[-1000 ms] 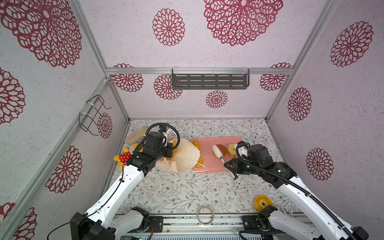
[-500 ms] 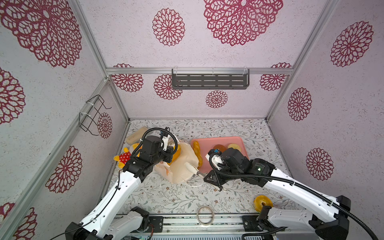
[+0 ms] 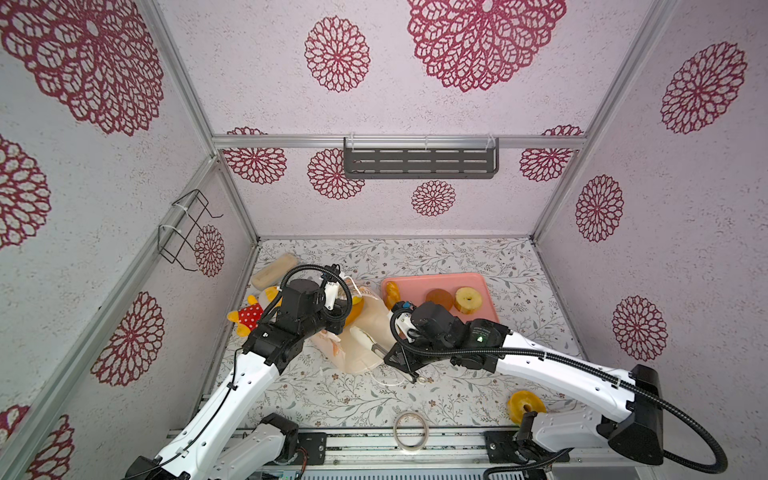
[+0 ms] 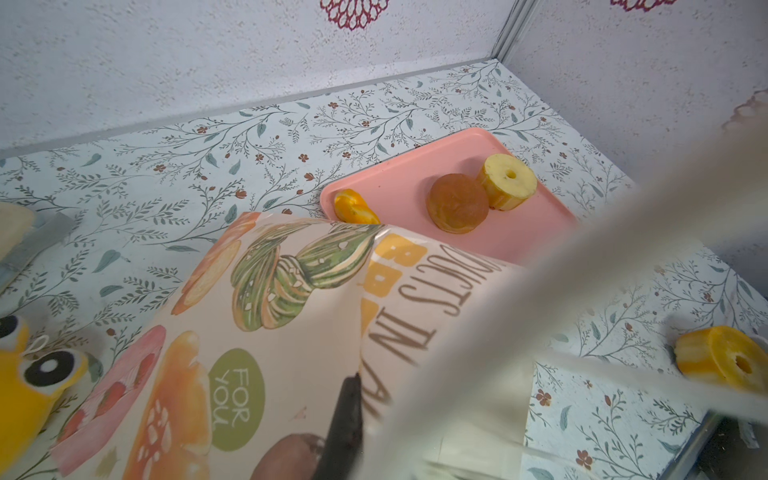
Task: Take the fake bread out of the paper bag
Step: 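Move the open right tongs back into the bag toward the cream bun, then close the right tongs on the pale cream bun inside the bag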
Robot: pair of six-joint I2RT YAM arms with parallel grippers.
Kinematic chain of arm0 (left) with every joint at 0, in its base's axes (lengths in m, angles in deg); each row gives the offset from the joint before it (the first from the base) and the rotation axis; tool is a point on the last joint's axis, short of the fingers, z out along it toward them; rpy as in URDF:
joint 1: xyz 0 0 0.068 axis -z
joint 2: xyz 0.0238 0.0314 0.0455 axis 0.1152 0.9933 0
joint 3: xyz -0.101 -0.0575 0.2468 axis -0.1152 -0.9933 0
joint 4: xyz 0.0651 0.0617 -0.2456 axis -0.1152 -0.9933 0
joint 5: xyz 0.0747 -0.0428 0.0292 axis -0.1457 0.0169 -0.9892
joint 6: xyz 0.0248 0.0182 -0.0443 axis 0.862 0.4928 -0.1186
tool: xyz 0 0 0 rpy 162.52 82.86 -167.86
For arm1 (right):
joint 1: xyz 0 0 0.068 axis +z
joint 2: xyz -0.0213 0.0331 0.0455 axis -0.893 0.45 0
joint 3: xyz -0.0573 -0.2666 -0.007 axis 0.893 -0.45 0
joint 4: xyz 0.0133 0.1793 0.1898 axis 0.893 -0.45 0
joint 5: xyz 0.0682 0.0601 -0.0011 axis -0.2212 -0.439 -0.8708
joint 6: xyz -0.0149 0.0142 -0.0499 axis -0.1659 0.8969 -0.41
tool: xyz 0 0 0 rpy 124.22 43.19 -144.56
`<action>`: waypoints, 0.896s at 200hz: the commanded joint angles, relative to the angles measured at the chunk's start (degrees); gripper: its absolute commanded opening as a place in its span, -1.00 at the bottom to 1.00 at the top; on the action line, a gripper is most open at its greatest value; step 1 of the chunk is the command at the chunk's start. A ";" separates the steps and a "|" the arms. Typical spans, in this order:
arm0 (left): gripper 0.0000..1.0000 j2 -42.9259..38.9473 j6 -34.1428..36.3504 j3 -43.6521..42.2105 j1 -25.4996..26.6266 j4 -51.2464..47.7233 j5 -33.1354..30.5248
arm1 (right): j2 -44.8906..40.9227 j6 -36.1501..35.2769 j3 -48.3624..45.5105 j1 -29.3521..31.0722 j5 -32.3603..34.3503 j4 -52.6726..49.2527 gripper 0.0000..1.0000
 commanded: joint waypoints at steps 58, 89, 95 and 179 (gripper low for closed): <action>-1.00 -3.93 2.78 -1.83 0.18 1.19 4.12 | 5.68 2.08 2.45 0.45 1.51 9.38 -0.83; -1.00 -4.03 1.97 -1.43 0.16 0.74 2.98 | 7.26 3.09 1.42 1.56 1.96 13.64 -0.80; -1.00 -4.02 1.73 -1.39 0.18 0.74 2.65 | 7.65 3.25 1.42 1.82 2.37 14.34 -0.77; -1.00 -2.64 -0.08 1.14 0.12 0.34 0.92 | 11.76 4.42 0.36 2.39 3.58 21.99 -0.48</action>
